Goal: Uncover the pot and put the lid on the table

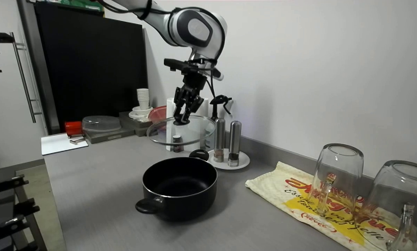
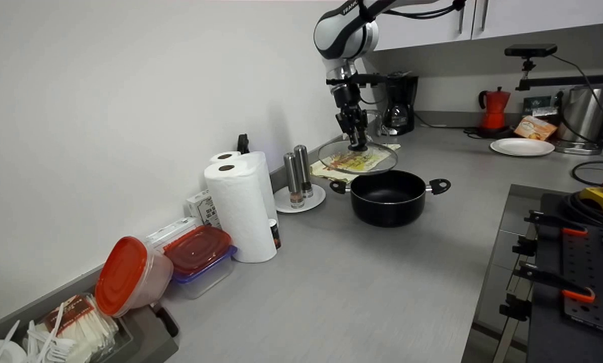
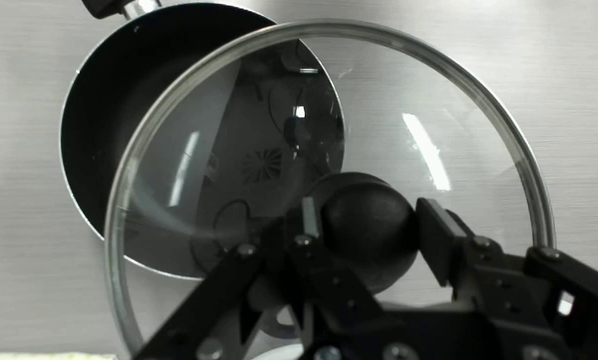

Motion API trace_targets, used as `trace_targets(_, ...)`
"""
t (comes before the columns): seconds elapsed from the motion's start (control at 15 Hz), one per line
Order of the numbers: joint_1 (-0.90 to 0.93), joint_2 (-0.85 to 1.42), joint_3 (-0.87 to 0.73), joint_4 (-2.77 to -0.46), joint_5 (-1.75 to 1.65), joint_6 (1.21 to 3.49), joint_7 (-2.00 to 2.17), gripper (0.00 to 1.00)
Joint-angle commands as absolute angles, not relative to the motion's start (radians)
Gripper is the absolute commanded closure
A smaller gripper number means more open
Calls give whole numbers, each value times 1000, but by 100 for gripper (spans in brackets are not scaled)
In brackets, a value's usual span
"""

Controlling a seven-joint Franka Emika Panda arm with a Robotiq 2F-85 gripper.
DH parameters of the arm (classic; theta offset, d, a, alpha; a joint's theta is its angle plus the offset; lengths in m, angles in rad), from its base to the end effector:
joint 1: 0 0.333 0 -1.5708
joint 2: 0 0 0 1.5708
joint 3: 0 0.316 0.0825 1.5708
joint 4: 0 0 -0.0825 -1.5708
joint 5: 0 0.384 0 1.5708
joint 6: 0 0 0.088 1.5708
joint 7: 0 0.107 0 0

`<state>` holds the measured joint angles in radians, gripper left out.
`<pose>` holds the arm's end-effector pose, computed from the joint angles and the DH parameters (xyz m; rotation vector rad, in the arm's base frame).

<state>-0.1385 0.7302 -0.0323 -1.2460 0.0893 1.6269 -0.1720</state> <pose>0.6960 -0.1055 0.3075 -2.9771 0.0225 0.5004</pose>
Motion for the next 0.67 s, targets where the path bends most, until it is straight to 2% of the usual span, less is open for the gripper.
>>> trace_targets(0.0, -68, 618, -19, -1307, 27, 1626, -149, 76)
trace_targets(0.6, 124, 688, 54, -1219, -110, 1575, -152, 76)
